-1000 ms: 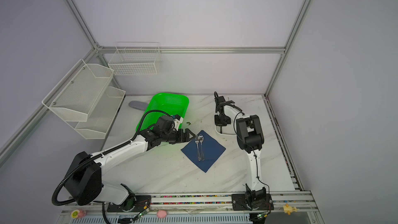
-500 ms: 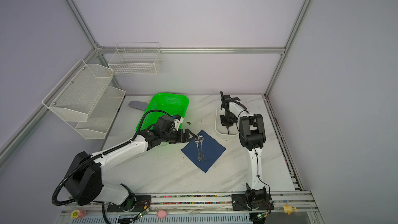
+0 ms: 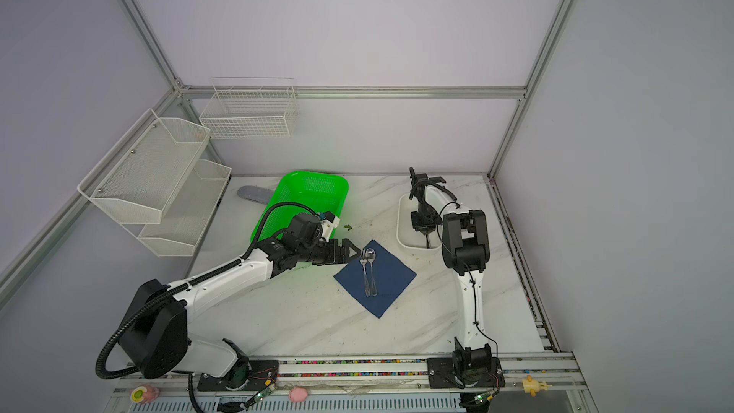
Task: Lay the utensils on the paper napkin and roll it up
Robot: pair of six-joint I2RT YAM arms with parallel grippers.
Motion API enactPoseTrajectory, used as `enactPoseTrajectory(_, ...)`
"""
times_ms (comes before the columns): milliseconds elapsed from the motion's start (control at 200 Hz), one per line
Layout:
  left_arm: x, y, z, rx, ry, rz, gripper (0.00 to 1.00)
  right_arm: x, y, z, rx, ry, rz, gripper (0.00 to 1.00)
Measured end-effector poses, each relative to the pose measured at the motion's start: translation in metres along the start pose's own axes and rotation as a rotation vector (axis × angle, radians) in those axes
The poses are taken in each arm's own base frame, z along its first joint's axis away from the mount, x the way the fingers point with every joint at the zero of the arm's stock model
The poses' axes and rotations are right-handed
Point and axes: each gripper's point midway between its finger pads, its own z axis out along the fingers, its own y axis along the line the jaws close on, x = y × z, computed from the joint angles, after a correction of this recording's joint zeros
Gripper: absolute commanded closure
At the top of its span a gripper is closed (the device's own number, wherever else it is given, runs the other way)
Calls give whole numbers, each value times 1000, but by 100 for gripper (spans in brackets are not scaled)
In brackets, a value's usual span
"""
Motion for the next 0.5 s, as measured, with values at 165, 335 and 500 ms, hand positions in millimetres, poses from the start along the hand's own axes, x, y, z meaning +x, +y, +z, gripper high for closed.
enactPoseTrajectory(165,2,0,0,1,10,11,6,13,-2,6,-24,25,9,81)
enactPoseTrajectory(335,4,1,0,-1,19,13,6,14,-2,7,-40,31,23,80)
enactPoseTrajectory(500,6,2,0,-3,26,19,6,12,-1,9,-45,67,22,79)
